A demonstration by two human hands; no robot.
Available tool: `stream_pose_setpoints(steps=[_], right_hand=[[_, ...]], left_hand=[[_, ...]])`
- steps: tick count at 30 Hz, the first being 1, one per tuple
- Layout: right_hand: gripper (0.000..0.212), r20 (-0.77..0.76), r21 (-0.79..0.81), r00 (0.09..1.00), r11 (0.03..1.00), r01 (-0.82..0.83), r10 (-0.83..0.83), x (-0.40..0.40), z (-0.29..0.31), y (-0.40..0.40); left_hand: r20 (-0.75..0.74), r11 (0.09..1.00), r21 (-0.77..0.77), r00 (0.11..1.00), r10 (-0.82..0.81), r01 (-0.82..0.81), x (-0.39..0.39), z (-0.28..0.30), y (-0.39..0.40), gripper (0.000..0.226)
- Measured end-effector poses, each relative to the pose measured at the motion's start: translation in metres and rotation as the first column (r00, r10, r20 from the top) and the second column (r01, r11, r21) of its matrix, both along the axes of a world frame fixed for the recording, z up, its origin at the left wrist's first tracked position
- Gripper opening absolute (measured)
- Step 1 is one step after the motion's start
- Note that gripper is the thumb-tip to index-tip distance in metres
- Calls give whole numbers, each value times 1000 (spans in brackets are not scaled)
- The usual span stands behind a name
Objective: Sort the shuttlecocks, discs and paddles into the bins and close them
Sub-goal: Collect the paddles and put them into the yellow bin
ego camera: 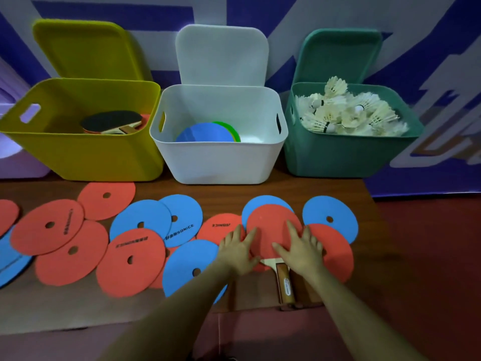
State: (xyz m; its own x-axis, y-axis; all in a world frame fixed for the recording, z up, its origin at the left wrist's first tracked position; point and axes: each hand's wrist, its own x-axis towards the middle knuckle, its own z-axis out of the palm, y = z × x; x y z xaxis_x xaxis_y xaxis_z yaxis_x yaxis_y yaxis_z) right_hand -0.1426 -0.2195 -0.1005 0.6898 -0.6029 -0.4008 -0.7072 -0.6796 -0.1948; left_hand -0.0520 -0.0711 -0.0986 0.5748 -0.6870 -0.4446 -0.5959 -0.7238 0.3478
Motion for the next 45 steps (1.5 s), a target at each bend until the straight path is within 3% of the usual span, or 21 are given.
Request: stream_pose_setpoints(steps=[5,16,20,25,33,38,45], right_hand=[[68,112,21,994,1000,11,-13,-3,-10,4],[69,367,157,930,986,-57,-5,8,-4,31],[68,503,259,863,960,-104,-42,18,6,47],[63,658,158,750,962,-221,65,40,34,66],[54,867,-60,447,936,-346,221,113,115,103],[52,892,-171,339,916,-362,300,173,157,127],[48,902,-197,284,895,-400,326,269,199,165]], left_hand=[[32,1000,-4,999,-19,19,-8,-15,-9,76],[-26,920,-318,972,233,-229,8,-2,12,72],[74,897,-367,953,293,-247,17,12,32,68],[255,860,-450,888,382,-241,34,50,62,63],[467,786,-590,716,520,-186,87,140,106,65],[505,762,-621,649,568,-184,135,180,137,67],[480,721,-667,631,610,-190,231,215,180,70]])
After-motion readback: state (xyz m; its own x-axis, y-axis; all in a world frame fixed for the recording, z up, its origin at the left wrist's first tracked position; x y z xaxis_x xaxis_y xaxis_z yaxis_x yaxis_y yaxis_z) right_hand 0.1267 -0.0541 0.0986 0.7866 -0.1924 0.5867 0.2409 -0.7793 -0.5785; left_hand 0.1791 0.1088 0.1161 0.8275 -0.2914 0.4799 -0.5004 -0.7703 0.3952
